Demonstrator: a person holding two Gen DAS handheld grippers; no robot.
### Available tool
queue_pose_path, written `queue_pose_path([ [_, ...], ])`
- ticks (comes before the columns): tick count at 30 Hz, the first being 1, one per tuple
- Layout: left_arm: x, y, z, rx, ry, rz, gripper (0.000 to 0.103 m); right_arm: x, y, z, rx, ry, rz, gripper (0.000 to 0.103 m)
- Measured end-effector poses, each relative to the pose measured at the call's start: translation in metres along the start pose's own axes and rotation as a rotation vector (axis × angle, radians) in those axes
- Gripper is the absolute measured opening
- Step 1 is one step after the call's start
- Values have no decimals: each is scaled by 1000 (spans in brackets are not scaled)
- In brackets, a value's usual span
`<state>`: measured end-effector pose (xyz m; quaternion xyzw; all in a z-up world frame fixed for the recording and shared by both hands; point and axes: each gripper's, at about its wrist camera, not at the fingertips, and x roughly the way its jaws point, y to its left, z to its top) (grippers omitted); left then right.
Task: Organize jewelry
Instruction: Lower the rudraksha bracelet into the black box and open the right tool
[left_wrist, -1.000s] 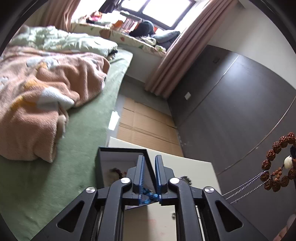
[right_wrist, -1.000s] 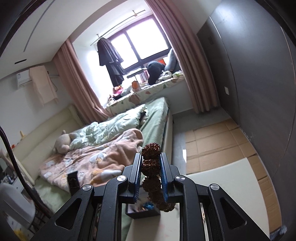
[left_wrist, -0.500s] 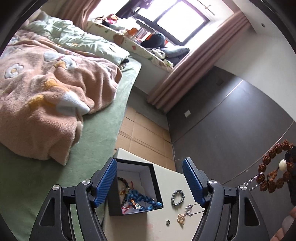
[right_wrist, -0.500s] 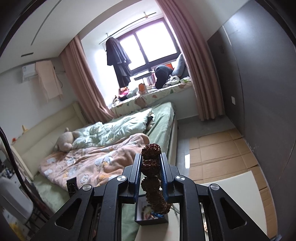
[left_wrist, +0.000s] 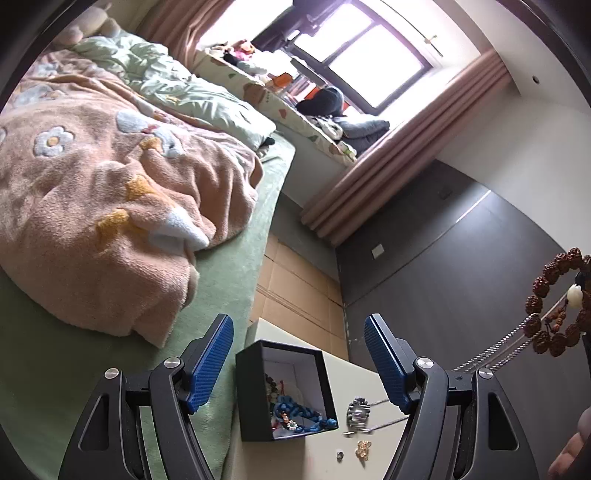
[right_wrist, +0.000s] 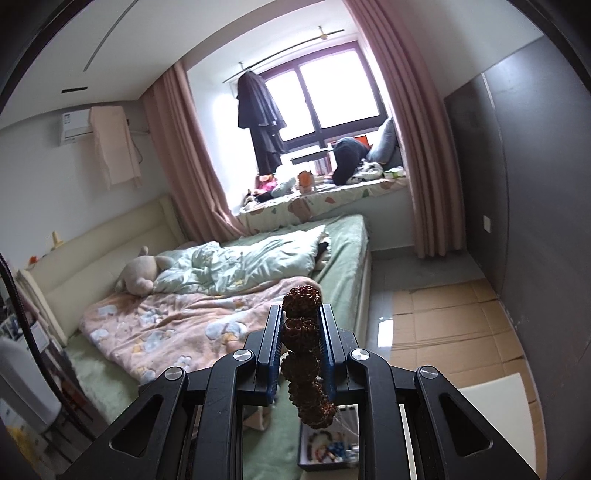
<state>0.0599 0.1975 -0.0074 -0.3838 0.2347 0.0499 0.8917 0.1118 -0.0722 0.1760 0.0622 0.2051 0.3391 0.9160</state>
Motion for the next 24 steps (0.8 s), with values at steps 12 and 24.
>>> queue_pose_path([
  [12,-8,10,4,-34,-18,11,74,84,2,-50,17,179,31,20],
  [24,-2,-3,-3,18,-1,23,74,125,-47,-106,156,356,37,56],
])
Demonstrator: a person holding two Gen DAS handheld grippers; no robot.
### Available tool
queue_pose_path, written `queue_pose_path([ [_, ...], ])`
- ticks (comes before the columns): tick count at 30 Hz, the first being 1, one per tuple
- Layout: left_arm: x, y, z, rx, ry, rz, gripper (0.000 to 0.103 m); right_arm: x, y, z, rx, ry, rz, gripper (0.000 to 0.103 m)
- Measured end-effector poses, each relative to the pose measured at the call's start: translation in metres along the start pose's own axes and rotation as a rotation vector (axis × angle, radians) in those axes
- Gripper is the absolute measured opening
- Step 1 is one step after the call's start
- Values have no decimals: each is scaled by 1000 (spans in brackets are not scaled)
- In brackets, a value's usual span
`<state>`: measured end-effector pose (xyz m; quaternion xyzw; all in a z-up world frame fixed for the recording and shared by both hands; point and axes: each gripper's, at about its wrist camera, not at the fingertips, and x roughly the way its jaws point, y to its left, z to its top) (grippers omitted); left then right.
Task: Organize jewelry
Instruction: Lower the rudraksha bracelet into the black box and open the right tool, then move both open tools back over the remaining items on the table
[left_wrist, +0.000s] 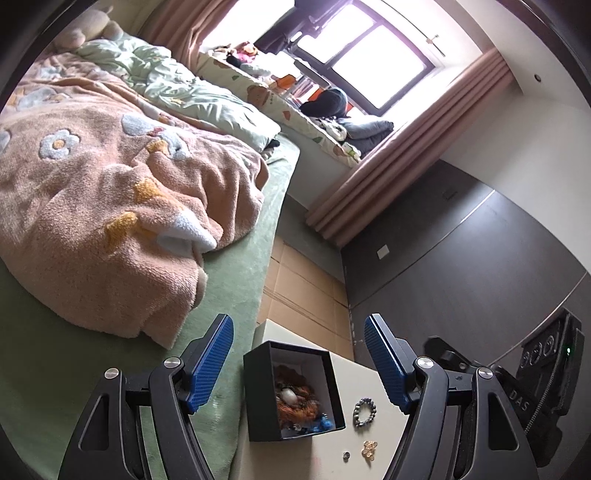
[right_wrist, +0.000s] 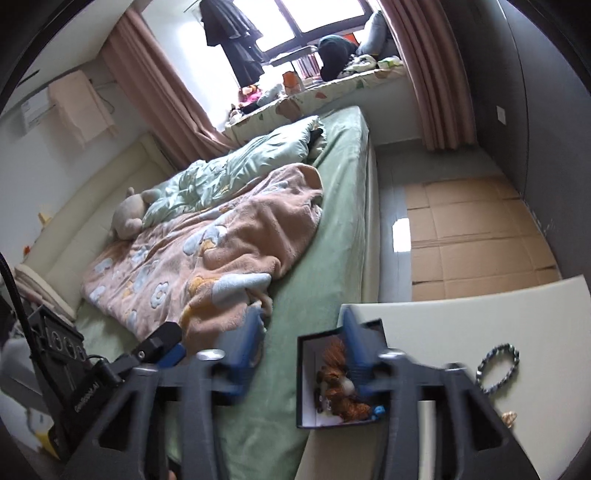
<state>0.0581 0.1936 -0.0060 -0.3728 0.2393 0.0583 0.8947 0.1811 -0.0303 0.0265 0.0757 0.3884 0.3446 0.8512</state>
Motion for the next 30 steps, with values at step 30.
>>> queue_pose_path([
  [30,64,-140,-134,478,264,-33,79,-142,-193,-106,414,1,-237,66],
])
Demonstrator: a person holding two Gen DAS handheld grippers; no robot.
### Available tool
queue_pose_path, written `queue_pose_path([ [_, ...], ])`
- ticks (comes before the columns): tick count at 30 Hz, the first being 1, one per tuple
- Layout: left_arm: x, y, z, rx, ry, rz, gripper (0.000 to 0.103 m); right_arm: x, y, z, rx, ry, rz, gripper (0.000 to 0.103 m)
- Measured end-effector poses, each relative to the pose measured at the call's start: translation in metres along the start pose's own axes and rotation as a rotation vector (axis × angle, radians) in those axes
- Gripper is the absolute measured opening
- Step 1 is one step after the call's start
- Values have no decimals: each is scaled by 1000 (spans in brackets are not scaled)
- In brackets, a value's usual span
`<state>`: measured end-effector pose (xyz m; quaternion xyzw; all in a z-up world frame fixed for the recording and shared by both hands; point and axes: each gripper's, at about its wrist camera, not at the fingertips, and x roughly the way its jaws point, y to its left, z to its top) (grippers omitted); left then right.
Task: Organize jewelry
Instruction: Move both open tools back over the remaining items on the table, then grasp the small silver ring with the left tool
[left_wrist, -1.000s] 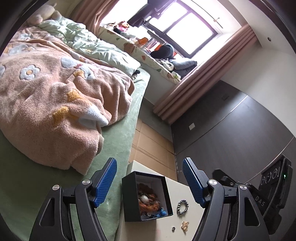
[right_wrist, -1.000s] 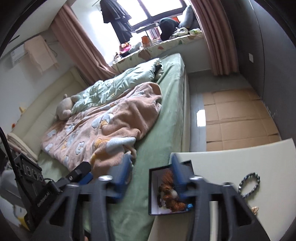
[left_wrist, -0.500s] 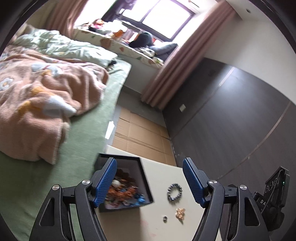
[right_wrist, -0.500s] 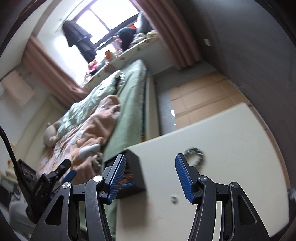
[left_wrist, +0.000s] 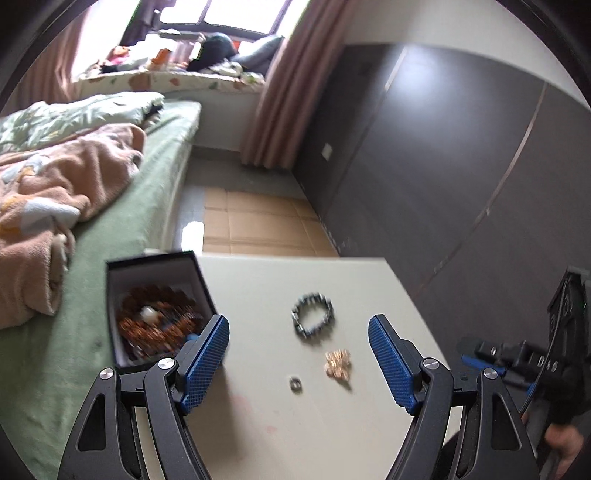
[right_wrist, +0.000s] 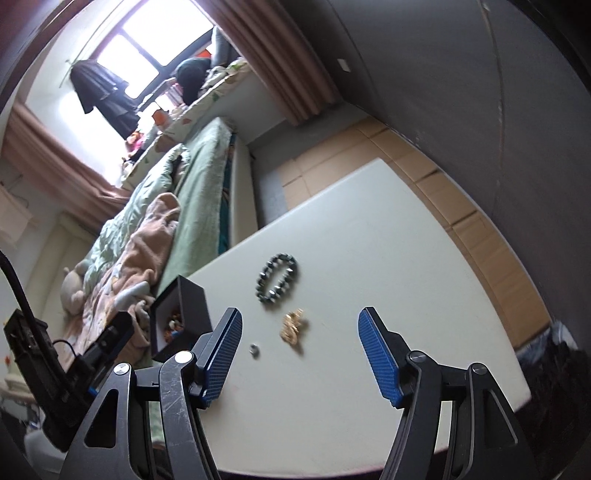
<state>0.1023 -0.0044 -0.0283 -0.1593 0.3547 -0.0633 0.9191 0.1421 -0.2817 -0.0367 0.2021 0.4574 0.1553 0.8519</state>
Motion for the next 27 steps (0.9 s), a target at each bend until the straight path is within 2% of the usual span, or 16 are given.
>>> queue_pose_path([
  [3,10,-10,-10,31,44,14,77,-4,-9,-4,24,3,-8,66],
  [8,35,-21,-27,62,137,44,64,-10,-20,-2,37,-8,-22,66],
  [10,45,-22,-33,58,164,55,63,-9,-25,-1,46,3,-25,66],
  [15,67,-21,-41,39,225,90,52,-7,-41,-2,106,36,-22,66],
  [19,88,-11,-45,-18,287,97,40,-5,-54,0,136,47,-71,66],
  [22,95,-10,-47,-16,299,121,36,-6,-59,2,146,45,-88,66],
  [27,105,-17,-51,23,303,153,34,-10,-62,4,148,39,-68,66],
])
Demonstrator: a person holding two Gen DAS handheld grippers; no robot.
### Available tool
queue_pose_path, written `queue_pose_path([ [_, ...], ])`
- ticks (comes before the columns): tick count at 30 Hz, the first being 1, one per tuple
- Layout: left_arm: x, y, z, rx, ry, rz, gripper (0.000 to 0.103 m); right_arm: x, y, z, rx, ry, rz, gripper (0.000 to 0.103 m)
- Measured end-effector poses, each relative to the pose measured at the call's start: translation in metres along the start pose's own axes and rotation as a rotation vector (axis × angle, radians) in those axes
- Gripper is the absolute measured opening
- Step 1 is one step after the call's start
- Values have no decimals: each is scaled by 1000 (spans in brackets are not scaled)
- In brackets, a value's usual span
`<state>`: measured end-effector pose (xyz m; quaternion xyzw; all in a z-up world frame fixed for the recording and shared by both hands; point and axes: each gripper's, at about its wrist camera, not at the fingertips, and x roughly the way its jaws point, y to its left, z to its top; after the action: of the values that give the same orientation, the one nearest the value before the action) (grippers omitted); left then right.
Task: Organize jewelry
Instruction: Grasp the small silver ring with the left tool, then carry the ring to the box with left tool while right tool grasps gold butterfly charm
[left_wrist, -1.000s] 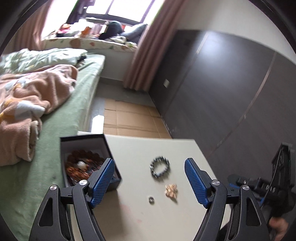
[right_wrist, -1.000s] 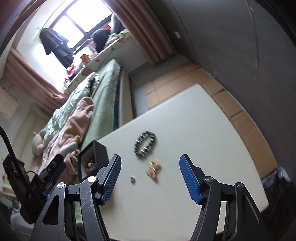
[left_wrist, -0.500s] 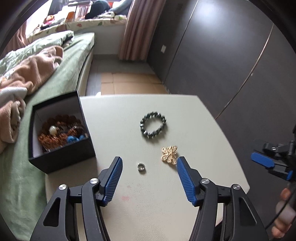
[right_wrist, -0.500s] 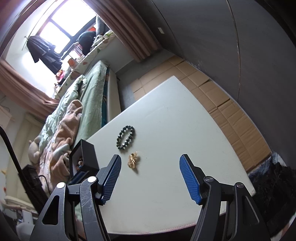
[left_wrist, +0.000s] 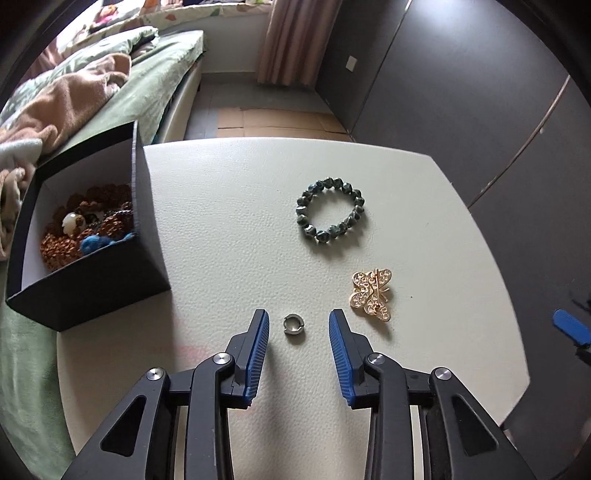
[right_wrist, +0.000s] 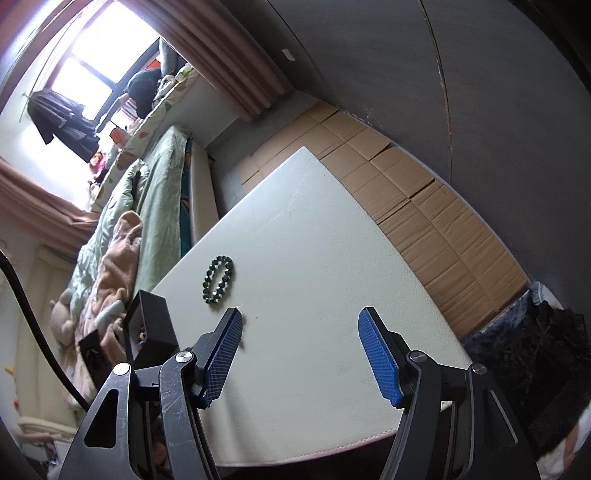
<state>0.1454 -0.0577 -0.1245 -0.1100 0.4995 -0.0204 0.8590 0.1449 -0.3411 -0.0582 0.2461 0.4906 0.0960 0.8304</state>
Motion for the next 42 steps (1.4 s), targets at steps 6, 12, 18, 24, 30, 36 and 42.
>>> queue_pose_path([
  [6,7,-14,-4,53,-5,50,26,4,4,0,-26,-6,-51,66],
  [12,9,-20,-5,92,-16,96,26,9,16,0,-73,-1,-78,66],
  [18,9,-14,-4,94,-25,108,12,14,26,-3,-112,10,-78,66],
  [24,-6,-10,1,59,-56,48,12,16,31,-5,-138,16,-85,66],
  [30,-25,-4,7,27,-100,5,12,30,37,-8,-148,52,-69,66],
  [36,-42,10,15,-20,-139,-31,12,51,45,-12,-144,93,-42,66],
  [42,-62,36,27,-85,-181,-70,12,76,60,-15,-156,133,-13,50],
])
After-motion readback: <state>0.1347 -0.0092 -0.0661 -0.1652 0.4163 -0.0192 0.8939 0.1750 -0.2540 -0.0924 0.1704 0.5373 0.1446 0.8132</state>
